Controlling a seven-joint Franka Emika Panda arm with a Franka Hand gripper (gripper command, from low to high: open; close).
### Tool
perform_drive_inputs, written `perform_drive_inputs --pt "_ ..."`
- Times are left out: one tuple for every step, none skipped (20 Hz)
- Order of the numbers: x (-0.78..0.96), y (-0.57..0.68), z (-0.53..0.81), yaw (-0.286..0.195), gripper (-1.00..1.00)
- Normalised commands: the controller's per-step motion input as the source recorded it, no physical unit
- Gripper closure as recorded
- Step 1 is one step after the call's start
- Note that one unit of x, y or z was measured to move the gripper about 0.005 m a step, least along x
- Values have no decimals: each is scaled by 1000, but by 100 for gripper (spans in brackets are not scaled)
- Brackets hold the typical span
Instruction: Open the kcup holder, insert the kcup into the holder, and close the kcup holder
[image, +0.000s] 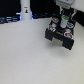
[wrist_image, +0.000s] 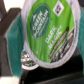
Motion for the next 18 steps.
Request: perform_drive_inputs --pt "-3 -517 160 -46 100" --pt "-3 -494 109 -41 100" --pt "0 -451 40 -29 100" --pt "11 -20 49 0 100" --pt "-28 -32 -161 14 100" --pt "-29 -5 -199 18 100" --pt "-31 0 -200 20 100" --pt "-65 -18 -222 23 100" --pt "1 -70 -81 10 100" --pt "-21 -34 -178 12 100" --pt "-2 -6 -241 10 100" --pt "-38 -50 -236 8 100" --pt "2 -58 -235 8 100" --pt "4 -80 -240 4 100" --pt "10 -78 -191 0 100" --pt "2 -69 -201 -7 100" --pt "15 -82 -231 -8 100" --pt "8 -85 -298 -6 100"
